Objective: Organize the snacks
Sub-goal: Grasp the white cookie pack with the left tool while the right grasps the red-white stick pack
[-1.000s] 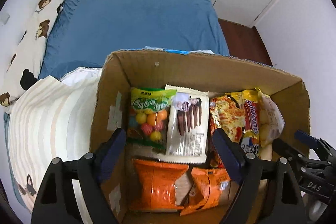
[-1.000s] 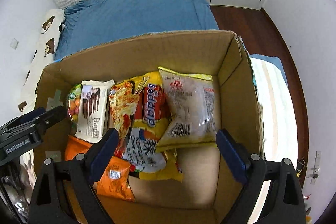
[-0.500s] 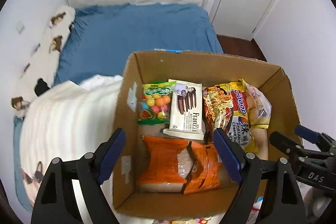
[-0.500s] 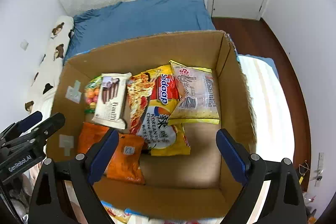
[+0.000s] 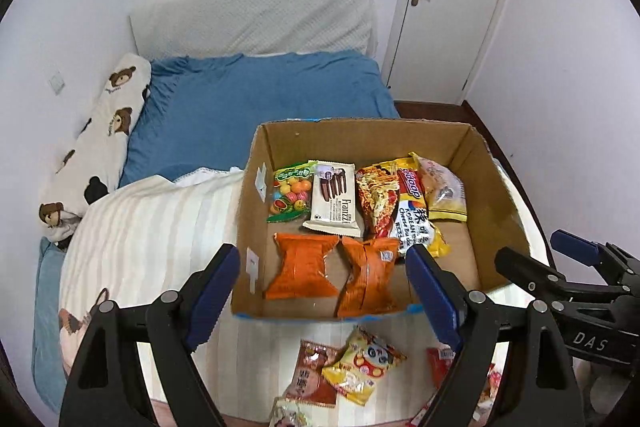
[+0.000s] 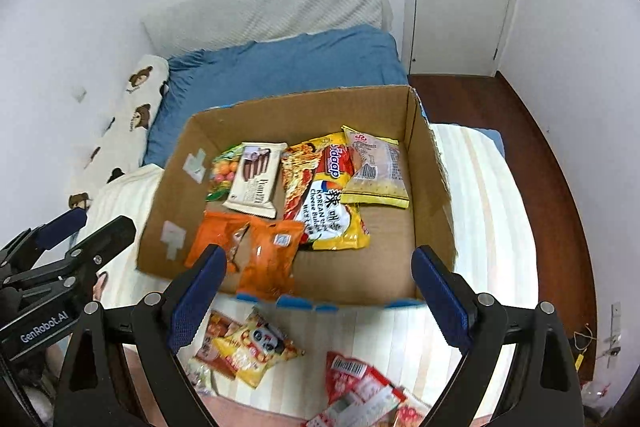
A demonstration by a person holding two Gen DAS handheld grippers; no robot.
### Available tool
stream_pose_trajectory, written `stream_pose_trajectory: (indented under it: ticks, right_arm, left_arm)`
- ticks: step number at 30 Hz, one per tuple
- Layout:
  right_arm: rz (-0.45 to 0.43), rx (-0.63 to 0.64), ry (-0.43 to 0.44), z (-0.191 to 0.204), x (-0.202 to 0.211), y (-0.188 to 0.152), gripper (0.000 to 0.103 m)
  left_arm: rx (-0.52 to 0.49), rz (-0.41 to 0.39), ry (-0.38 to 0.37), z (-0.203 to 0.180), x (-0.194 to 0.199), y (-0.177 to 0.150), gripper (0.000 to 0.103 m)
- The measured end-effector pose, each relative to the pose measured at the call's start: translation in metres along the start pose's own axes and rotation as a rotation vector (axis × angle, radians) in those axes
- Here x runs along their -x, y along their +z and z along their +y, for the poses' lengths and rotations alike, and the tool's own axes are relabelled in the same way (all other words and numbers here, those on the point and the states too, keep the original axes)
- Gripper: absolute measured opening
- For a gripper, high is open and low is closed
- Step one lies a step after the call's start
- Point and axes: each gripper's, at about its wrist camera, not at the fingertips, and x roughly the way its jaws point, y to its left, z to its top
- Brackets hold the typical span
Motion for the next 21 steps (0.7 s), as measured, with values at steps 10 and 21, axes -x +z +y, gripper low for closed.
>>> stream_pose_trajectory:
  ticks: [10,21]
  right_arm:
    - [-0.064,0.01,0.026,0.006,0.059,-0.031,0.096]
    - [0.101,-0.193,0.09,-0.037,0.034,-0.102,0.096]
  left_arm:
    - [0.002,-0.064,-0.017,-0.004,0.05,-0.024,0.085]
    - [0.065,0.048,-0.002,0.013,0.038,-0.087,0.085]
